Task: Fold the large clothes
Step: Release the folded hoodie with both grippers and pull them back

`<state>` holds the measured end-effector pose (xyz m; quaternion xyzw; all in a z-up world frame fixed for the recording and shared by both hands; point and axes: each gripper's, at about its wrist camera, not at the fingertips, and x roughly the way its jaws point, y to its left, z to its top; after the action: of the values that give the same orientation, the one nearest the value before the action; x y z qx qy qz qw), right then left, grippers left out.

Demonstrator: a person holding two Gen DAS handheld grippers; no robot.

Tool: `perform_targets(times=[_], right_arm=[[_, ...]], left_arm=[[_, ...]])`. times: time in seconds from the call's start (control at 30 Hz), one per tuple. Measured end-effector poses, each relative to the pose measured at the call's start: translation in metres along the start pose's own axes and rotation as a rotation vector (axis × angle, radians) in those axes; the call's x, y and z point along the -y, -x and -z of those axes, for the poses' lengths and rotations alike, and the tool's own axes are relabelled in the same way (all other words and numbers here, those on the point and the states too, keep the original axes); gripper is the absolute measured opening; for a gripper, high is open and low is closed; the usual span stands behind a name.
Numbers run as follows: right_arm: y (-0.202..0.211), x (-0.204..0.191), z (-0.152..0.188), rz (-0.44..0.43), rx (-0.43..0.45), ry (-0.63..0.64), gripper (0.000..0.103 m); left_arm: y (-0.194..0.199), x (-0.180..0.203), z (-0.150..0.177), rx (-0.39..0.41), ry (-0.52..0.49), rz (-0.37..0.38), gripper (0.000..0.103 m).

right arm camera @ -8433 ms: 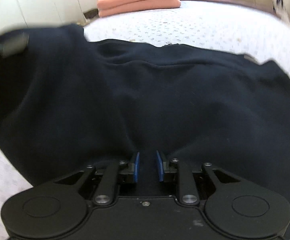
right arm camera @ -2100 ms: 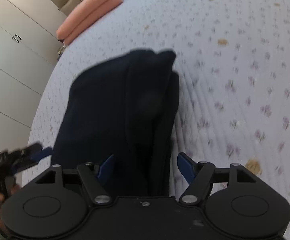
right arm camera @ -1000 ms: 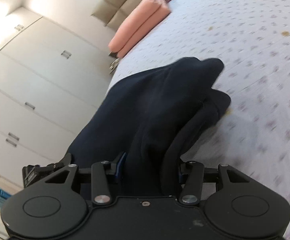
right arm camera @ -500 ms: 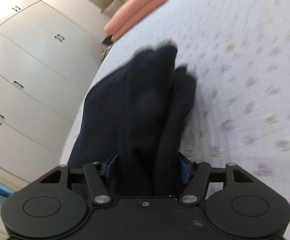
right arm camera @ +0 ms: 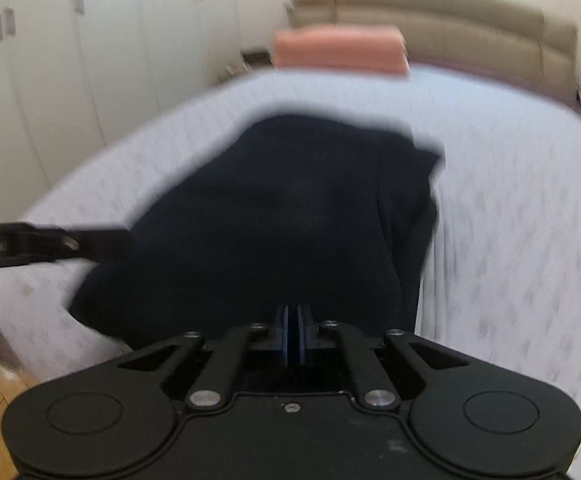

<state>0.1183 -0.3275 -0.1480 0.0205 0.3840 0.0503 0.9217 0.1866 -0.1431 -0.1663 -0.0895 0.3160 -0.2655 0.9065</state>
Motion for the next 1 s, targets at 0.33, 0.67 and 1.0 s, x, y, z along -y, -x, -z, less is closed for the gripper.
perform_targets(times=[0.33,0.67,1.0], right_arm=[[0.063,0.003,-0.021,0.086,-0.044,-0.184,0.064],[0.170,-0.061,-0.074,0.211,0.188,-0.042,0.083],[0.242,-0.080,-0.074,0.217,0.250,-0.159,0.085]], left_arm=[[0.054,0.023,-0.004,-0.061,-0.030,-0.103,0.041],[0.174,0.069,-0.073,0.109,-0.108,-0.334,0.088],[0.236,0.113,-0.101,0.087,-0.072,-0.412,0.103]])
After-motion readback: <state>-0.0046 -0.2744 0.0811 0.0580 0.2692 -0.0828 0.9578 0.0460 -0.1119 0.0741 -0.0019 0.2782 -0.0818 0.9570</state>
